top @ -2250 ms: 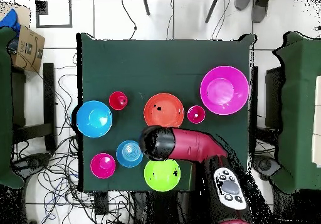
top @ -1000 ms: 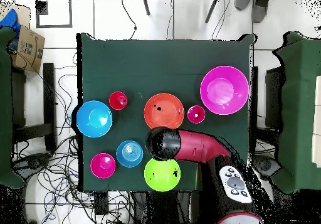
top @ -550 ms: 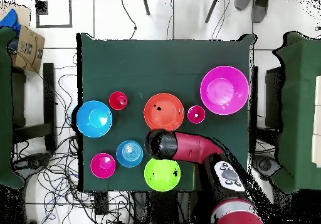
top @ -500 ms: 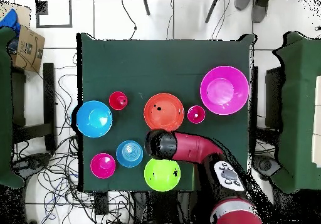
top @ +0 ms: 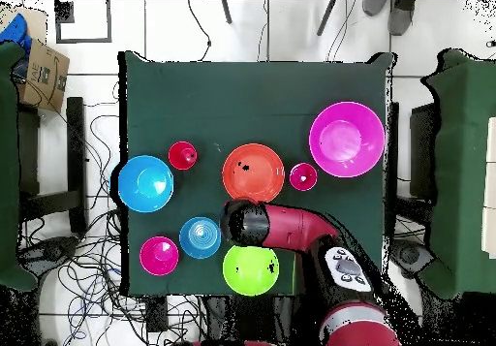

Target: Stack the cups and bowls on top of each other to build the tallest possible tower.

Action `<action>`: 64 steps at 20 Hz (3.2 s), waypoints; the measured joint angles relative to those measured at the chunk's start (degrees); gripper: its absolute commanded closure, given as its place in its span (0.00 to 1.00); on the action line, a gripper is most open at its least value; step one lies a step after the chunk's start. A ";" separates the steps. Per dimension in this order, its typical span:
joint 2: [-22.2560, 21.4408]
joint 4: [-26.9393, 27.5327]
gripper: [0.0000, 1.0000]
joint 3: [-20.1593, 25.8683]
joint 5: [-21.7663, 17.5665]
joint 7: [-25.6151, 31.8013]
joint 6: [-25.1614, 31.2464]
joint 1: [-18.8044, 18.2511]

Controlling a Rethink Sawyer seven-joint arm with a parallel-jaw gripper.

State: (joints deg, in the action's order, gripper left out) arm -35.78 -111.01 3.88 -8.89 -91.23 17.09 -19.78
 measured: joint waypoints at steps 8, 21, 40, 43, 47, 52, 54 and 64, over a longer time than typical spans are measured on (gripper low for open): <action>-0.01 0.00 0.00 -0.01 0.01 0.00 -0.06 -0.04; 0.92 0.93 0.00 -1.86 0.02 0.00 -3.02 0.37; 6.68 1.73 0.00 -6.65 0.03 -0.09 -3.58 0.45; 7.11 1.74 0.00 -6.68 0.04 -0.09 -3.58 0.46; 7.36 1.74 0.00 -6.95 0.04 -0.09 -3.58 0.46; 7.36 1.74 0.00 -7.11 0.04 -0.09 -3.68 0.48; 7.37 1.74 0.00 -7.11 0.04 -0.09 -3.68 0.47; 7.36 1.74 0.00 -7.01 0.04 -0.09 -3.68 0.11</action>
State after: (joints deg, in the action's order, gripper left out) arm -28.41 -109.27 -3.13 -8.86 -91.32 13.41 -19.67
